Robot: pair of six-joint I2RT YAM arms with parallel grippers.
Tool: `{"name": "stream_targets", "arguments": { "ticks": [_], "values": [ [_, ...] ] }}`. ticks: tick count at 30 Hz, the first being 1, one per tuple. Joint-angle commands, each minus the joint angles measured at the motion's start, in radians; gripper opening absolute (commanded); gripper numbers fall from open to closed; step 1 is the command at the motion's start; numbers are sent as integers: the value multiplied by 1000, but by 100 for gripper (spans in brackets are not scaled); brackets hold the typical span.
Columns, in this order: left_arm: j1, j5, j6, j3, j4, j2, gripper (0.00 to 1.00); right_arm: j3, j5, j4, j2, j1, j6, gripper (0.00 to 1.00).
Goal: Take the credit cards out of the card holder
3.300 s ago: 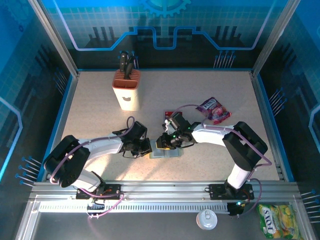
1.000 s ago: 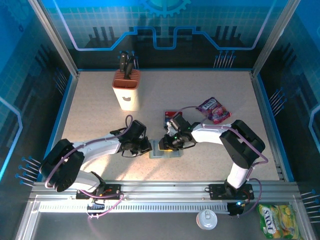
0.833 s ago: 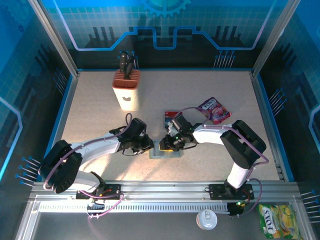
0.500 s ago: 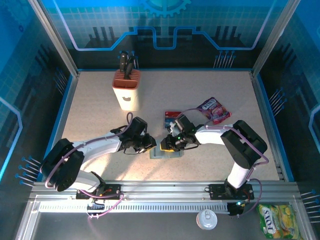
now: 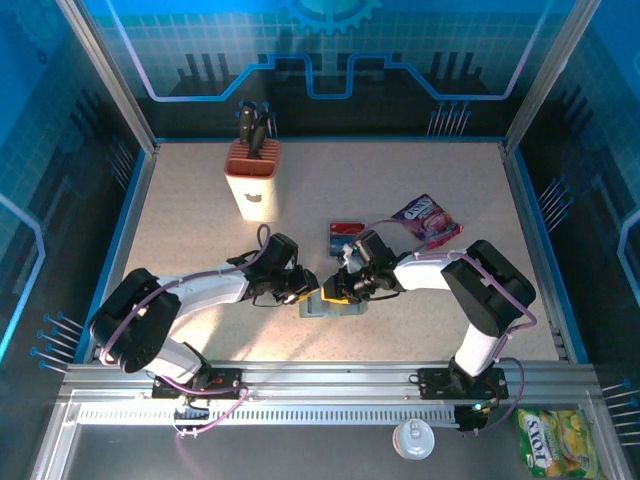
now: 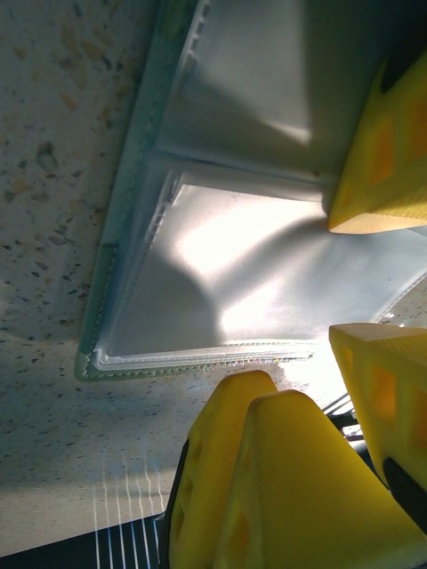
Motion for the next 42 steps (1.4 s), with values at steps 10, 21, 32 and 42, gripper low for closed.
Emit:
{"name": "stream_targets", "arguments": {
  "ticks": [10, 21, 32, 42],
  "values": [
    [-5, 15, -23, -33, 35, 26, 35, -32, -35, 25, 31, -16, 26, 33],
    [-6, 27, -35, -43, 70, 40, 34, -38, -37, 25, 35, -16, 31, 33],
    [-10, 42, -36, -34, 92, 46, 25, -43, -39, 29, 33, -17, 30, 32],
    [-25, 45, -23, 3, 60, 21, 24, -31, 16, -39, -100, -21, 3, 34]
  ]
}}
